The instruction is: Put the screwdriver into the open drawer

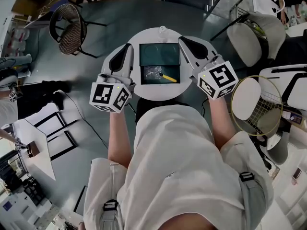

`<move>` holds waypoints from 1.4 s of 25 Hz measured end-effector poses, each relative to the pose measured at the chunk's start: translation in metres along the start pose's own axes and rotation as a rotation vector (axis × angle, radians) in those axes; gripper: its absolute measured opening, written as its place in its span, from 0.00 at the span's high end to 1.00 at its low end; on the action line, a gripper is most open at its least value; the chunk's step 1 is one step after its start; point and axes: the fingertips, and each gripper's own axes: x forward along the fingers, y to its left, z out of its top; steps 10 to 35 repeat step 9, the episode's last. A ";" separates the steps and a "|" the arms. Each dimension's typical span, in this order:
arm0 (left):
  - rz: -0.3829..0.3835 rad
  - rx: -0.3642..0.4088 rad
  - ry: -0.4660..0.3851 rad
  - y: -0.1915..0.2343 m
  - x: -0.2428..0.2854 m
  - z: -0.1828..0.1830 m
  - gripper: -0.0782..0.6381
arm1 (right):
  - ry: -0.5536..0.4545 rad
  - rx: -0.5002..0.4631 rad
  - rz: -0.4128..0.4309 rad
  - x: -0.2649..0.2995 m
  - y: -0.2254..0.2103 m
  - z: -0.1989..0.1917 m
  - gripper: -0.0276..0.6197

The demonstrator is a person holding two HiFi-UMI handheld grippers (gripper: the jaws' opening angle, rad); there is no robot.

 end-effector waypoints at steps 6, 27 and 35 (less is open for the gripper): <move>-0.006 0.001 -0.004 0.000 0.001 0.002 0.88 | 0.001 -0.005 -0.002 0.002 0.000 0.001 0.95; -0.011 0.002 -0.002 0.000 0.004 0.001 0.88 | -0.003 -0.007 -0.003 0.004 -0.002 0.002 0.95; -0.011 0.002 -0.002 0.000 0.004 0.001 0.88 | -0.003 -0.007 -0.003 0.004 -0.002 0.002 0.95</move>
